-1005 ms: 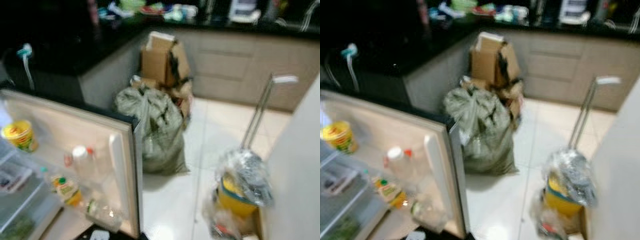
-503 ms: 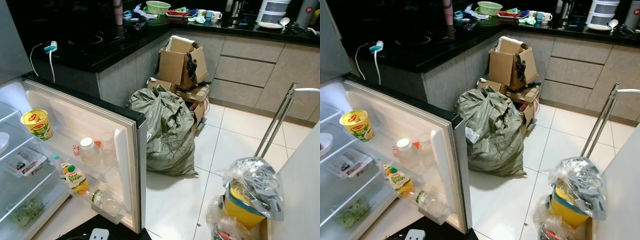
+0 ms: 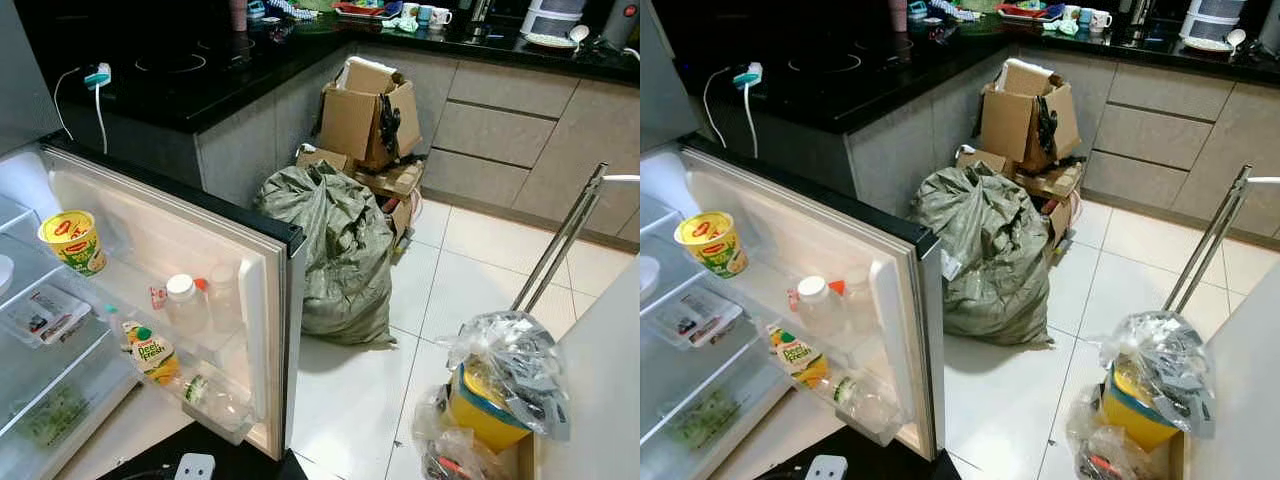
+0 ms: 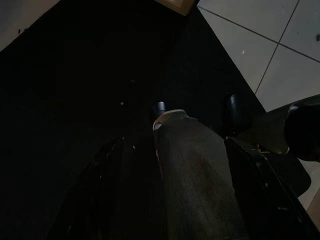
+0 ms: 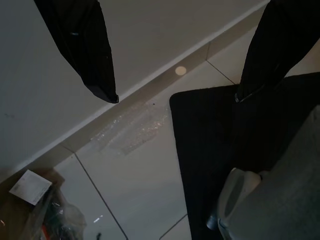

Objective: Restocking fridge

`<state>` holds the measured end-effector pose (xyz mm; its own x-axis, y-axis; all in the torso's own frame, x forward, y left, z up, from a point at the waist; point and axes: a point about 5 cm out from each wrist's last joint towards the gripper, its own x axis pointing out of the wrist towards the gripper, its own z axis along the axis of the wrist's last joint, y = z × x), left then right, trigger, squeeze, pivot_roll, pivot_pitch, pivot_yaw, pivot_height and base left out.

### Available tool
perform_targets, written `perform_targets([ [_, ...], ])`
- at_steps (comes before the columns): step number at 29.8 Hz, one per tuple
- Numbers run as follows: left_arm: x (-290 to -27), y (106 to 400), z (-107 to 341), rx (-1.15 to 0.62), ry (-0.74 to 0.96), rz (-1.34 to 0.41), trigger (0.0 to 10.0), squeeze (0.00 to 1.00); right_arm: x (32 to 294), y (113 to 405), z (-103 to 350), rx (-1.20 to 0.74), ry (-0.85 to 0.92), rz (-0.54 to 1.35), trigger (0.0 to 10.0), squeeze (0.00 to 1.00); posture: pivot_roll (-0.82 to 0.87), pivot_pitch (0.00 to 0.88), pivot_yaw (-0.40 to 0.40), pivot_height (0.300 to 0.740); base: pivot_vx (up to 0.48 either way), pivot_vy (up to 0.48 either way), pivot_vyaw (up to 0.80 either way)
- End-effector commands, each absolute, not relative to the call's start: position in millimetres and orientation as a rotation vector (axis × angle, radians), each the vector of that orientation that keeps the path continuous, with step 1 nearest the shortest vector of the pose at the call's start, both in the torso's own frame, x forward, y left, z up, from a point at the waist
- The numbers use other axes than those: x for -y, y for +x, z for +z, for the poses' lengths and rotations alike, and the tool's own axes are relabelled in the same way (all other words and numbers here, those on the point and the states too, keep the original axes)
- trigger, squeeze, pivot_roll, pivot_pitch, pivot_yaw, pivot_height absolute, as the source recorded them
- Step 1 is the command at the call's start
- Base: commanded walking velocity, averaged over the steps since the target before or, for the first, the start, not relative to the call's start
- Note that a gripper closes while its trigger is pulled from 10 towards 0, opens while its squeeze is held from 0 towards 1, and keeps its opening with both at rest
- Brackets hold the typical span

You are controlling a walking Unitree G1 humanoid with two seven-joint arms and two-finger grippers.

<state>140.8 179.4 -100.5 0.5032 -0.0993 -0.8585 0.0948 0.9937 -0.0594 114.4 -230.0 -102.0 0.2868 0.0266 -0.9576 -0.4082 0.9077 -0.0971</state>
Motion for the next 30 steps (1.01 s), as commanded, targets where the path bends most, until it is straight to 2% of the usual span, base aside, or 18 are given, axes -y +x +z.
perform_targets([
  [1, -179.2, 125.7, -106.1, -1.097, -0.006, -0.119, 10.0, 0.0, 231.6, 112.0, -102.2, -1.257, -0.352, 0.3, 10.0, 0.0, -0.06, 0.028, -0.04, 0.74, 0.0, 0.0, 0.0],
  [13, -177.9, 130.2, -104.9, -1.094, 0.013, -0.143, 10.0, 0.0, 228.9, 117.6, -101.4, -1.246, -0.343, 0.287, 10.0, 0.0, -0.07, 0.02, -0.03, 0.74, 0.0, 0.0, 0.73],
  [21, -175.9, 130.3, -105.1, -1.097, 0.02, -0.16, 10.0, 0.0, 230.7, 118.2, -100.9, -1.242, -0.343, 0.275, 10.0, 0.0, -0.08, 0.019, -0.026, 0.74, 0.0, 0.0, 0.37],
  [30, -175.0, 129.9, -105.3, -1.1, 0.022, -0.168, 10.0, 0.0, 235.3, 118.6, -99.6, -1.241, -0.351, 0.272, 10.0, 0.0, -0.08, 0.023, -0.028, 0.74, 0.0, 0.0, 0.8],
])
